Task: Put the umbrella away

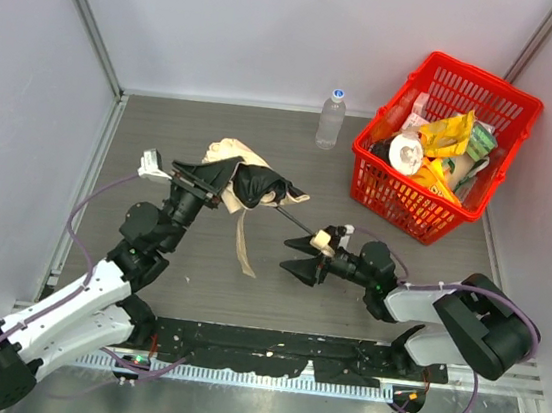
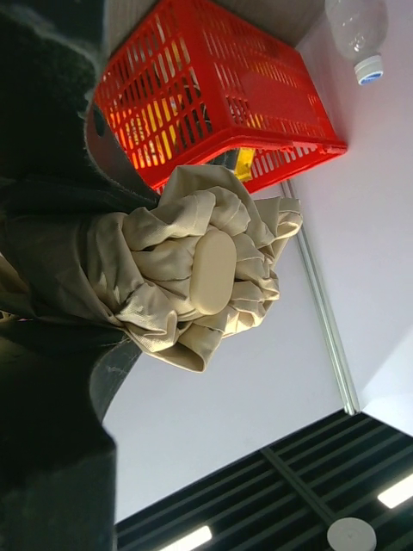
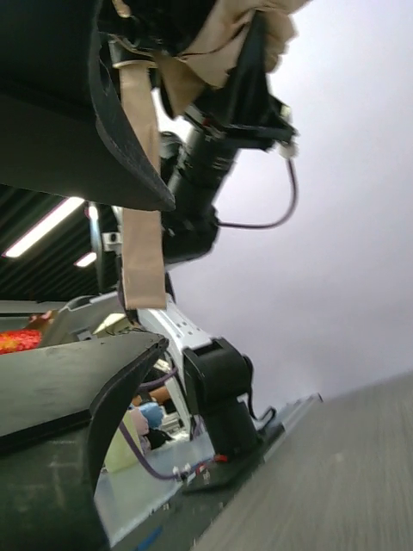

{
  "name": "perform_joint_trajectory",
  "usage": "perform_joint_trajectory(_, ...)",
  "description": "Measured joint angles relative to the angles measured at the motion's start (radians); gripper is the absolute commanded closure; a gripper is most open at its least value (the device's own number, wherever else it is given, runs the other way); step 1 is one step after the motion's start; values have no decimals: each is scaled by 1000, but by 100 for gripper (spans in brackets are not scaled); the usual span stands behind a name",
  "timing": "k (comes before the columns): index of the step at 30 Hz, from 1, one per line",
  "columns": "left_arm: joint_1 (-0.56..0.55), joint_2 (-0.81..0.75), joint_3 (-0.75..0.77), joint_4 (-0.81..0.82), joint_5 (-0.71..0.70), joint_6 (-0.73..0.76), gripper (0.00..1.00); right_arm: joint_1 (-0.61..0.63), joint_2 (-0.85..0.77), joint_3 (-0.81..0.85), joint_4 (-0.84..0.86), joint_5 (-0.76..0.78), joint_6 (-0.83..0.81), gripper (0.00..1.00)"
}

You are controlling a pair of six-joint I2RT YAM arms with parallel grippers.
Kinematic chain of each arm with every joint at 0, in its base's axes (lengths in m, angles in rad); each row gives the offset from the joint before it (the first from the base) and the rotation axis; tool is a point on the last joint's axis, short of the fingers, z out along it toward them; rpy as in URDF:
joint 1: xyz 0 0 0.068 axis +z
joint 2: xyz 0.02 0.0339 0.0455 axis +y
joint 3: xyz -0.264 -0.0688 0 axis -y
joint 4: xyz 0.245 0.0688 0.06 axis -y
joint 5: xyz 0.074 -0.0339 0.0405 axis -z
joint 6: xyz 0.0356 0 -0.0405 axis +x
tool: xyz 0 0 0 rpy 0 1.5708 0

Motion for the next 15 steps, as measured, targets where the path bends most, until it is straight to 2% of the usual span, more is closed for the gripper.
perform_joint_trajectory(4,0,55,0,77,15,-13,100,71,-14,11,92,25,33,34)
perform_joint_trajectory(10,0,145,1,172,46,-12,100,214,-71,16,91,101,51,32)
perform_joint_trajectory(15,0,205,4,238,77,-19,100,239,-79,17,82,175,57,33)
